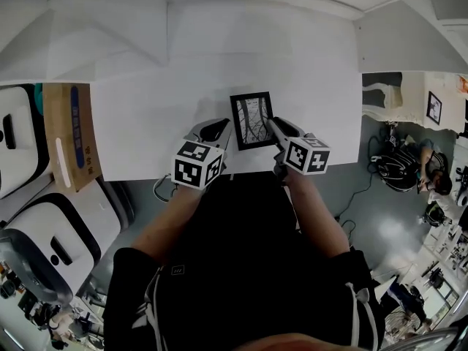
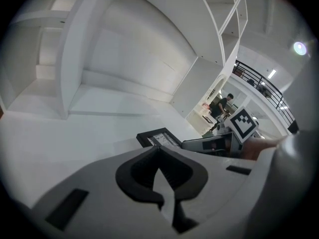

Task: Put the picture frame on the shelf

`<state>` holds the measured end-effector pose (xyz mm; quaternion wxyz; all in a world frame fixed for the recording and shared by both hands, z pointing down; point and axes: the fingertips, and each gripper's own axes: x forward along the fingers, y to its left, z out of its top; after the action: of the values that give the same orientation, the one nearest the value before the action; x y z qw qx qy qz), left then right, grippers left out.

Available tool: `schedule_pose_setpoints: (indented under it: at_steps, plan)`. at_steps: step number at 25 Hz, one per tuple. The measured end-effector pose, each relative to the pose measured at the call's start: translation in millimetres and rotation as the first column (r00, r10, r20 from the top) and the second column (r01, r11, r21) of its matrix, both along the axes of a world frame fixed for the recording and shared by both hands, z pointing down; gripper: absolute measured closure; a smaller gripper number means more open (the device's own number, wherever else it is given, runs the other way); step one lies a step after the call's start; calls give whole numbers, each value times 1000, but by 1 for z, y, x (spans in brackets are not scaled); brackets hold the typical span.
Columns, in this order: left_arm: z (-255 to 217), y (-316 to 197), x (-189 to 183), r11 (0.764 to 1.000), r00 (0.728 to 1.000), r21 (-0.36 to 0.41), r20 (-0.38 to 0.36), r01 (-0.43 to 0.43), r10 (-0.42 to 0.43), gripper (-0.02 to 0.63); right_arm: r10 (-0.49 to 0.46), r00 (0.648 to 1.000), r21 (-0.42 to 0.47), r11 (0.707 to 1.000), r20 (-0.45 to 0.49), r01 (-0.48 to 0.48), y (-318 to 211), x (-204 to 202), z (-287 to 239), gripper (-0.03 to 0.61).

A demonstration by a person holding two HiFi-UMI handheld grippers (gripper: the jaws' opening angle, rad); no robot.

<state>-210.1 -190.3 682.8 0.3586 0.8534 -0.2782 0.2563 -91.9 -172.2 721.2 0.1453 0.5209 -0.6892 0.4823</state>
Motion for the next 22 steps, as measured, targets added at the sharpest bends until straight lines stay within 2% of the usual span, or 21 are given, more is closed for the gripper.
schedule_pose_setpoints:
  at_steps: [5, 12, 16, 22]
  plan:
    - [-32, -10, 1, 999, 998, 48, -57, -21, 23, 604, 45, 999, 89, 995, 0, -45, -12, 4, -41, 499]
    - [-84, -11, 0, 992, 988, 108, -129, -73, 86, 604, 113, 993, 216, 970, 25, -116, -17, 14, -110, 499]
    - [-109, -12, 1, 976, 985, 184, -108, -115, 137, 604, 129, 991, 281, 950, 37, -134, -18, 18, -141, 499]
    - [-141, -11, 18, 945, 985, 299, -64, -136, 162, 606, 145, 988, 355, 922, 60, -157, -8, 36, -174, 499]
